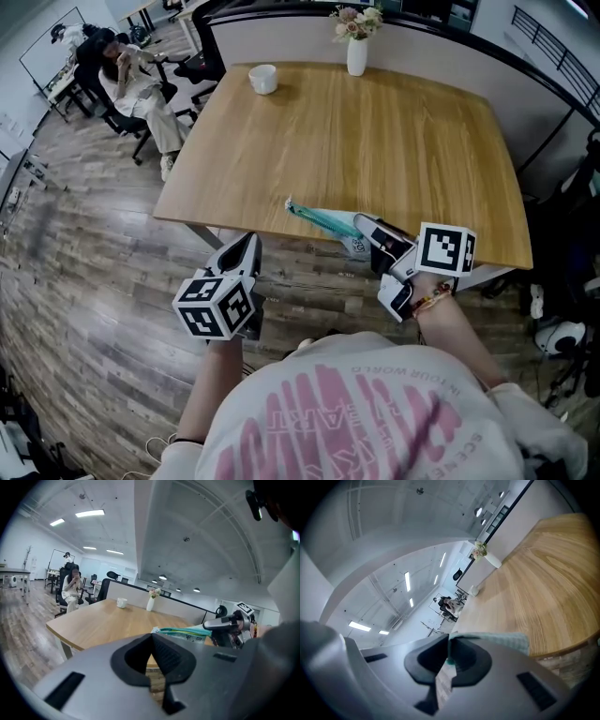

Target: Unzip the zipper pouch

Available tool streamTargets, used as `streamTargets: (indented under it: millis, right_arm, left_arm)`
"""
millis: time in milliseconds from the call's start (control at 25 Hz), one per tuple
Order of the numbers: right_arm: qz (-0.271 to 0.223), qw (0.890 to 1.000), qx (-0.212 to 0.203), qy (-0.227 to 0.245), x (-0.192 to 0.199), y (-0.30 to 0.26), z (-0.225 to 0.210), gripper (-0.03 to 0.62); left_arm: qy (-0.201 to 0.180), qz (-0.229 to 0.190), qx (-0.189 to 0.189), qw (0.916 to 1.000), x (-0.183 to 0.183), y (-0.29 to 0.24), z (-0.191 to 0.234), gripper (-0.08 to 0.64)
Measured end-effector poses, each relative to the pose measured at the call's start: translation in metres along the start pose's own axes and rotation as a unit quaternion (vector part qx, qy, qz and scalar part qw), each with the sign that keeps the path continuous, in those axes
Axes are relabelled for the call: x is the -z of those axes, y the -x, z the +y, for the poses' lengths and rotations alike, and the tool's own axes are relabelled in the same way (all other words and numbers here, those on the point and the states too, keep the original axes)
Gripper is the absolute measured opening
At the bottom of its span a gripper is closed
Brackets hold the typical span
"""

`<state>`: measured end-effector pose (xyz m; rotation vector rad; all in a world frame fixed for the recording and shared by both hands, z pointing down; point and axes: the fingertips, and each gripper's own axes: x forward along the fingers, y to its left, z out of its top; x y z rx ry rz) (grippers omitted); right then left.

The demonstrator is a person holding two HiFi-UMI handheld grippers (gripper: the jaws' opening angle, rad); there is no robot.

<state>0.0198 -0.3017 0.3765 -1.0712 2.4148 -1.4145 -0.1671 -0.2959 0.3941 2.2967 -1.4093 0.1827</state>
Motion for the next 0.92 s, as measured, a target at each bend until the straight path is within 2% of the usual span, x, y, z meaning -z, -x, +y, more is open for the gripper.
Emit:
streamTargets:
  millis: [320,920]
  right_arm:
    - [-0.010,1.000,0.011,0.000,-0.007,-0.013,0.000,0.009]
    - [-0.017,1.000,0.017,-0.002,0.002,-0.029,0.004,0.009]
  left_arm:
    - [0.005,-0.009,0.018,0.9998,-0.015,-0.008,0.008,0.002]
    - [0.008,-0.003,0.032,0.9994,-0.012,-0.008,0.029,0.002]
